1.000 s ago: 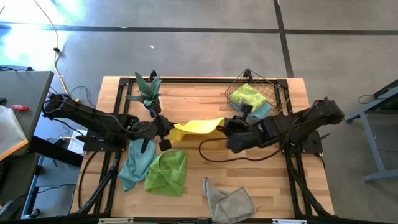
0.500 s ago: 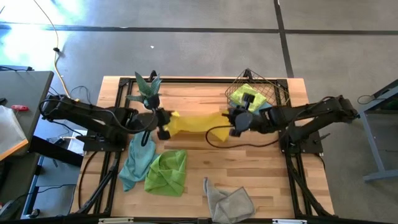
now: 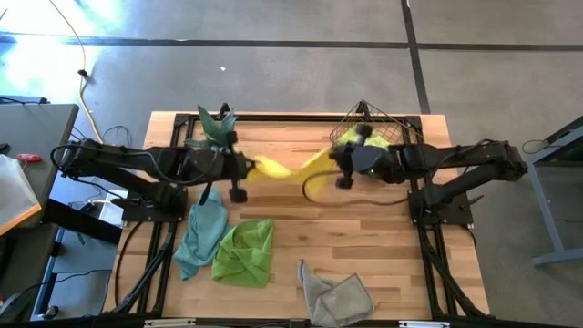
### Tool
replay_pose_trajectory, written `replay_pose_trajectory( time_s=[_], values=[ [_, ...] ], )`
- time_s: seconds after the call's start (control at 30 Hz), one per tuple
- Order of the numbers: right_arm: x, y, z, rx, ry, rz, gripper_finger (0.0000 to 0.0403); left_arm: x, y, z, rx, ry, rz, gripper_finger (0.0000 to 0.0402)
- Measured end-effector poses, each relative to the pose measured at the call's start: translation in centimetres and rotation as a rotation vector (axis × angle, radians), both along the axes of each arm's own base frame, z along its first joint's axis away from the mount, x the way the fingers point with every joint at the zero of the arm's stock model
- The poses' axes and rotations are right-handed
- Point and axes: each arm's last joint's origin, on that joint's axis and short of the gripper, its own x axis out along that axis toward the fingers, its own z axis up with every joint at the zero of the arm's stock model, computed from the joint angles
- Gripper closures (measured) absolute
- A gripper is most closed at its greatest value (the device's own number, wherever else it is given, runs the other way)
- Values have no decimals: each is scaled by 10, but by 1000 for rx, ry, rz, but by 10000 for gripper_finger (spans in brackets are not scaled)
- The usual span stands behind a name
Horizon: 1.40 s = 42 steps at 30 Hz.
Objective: Fold microfiber towels
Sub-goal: Fold the yellow towel
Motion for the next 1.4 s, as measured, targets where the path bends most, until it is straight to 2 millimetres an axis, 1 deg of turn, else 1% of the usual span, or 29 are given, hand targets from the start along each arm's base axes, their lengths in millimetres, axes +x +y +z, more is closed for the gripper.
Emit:
replay_pose_trajectory(
  time_s=[0.03, 0.07, 0.1, 0.13, 0.2, 0.23, 0.27, 0.3, 0.33, 0.4, 0.43, 0.5, 0.57, 0.63, 0.73, 0.83, 0.9, 1.0, 1.1, 1.27, 1.4],
  values=[
    [0, -1, 1, -15, -5, -25, 403, -1, 2, 1, 17, -20, 73, 401],
    [-1, 0, 1, 5, -6, -3, 403, -2, 3, 2, 10, -42, 128, 401],
    [-1, 2, 1, 49, -4, 56, 403, -2, 3, 1, -19, -59, 148, 401],
    [-1, 4, 1, 113, 1, 142, 403, -2, 2, 0, -65, -66, 128, 401],
    [-1, 10, 0, 234, 14, 311, 403, -1, -3, -4, -193, -32, -27, 401],
    [-1, 12, 0, 255, 24, 361, 403, -1, -6, -6, -236, -9, -100, 401],
    [-2, 12, 0, 248, 32, 373, 403, 0, -7, -7, -248, 13, -156, 401],
    [-2, 11, 0, 217, 29, 343, 403, 0, -8, -8, -234, 24, -175, 401],
    [-2, 8, 1, 167, 20, 280, 403, 1, -7, -8, -211, 28, -156, 401],
    [-3, 3, 3, 57, 9, 124, 403, 0, -2, -6, -144, 7, -35, 401],
    [-4, 1, 4, 19, 8, 73, 403, 0, 0, -5, -115, -13, 36, 401],
    [-5, 1, 3, 4, 19, 61, 403, -2, 1, -5, -89, -25, 107, 401],
    [-7, 2, 4, 36, 26, 107, 403, -2, 0, -6, -104, 0, 70, 401],
    [-8, 4, 5, 66, 22, 149, 403, -3, -2, -9, -121, 57, -21, 401],
    [-9, 4, 5, 62, 32, 153, 403, -5, -4, -14, -116, 148, -111, 401],
    [-10, 1, 5, 30, 57, 161, 403, -7, -1, -15, -50, 191, -86, 401],
    [-10, -3, 6, 9, 65, 162, 403, -7, 3, -14, 36, 207, -41, 401],
    [-9, -10, 8, -61, 70, 105, 403, -8, 10, -11, 202, 277, 30, 401],
    [-9, -17, 11, -143, 86, 47, 403, -10, 17, -10, 325, 365, 72, 401],
    [-5, -28, 19, -253, 84, 54, 403, -11, 29, -8, 472, 505, 29, 401],
    [-5, -31, 22, -265, 59, 14, 403, -10, 31, -4, 487, 461, 89, 401]
  ],
)
